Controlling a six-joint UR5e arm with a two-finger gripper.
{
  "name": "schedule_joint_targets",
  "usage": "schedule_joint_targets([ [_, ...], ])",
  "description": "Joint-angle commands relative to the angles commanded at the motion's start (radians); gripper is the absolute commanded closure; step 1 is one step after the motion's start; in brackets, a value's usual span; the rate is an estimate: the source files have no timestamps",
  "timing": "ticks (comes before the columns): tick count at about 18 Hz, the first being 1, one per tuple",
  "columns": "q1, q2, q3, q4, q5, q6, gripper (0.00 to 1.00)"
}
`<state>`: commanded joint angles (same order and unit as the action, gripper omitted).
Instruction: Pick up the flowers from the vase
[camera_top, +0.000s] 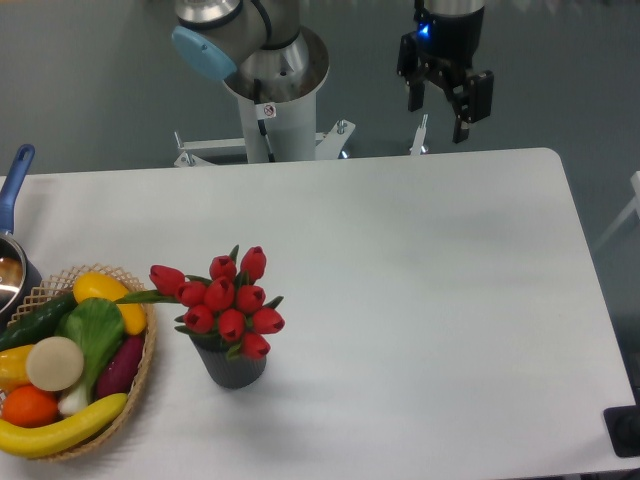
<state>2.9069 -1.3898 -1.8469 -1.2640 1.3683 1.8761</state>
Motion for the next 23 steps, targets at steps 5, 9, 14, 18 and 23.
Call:
schedule_joint_targets([
  [5,0.000,-0.002,-0.003,0.006,0.000,-0.011,0.00],
  [9,-0.002,-0.002,-0.005,0.006,0.002,-0.011,0.00],
  [14,0.000,0.000,-0.005,0.005,-0.002,-0.014,0.00],
  [18,-0.015,0.000,-0.017,0.006,-0.035,-0.047,0.00],
  [23,-0.034,0.009,-0.034,0.006,-0.115,-0.170,0.00],
])
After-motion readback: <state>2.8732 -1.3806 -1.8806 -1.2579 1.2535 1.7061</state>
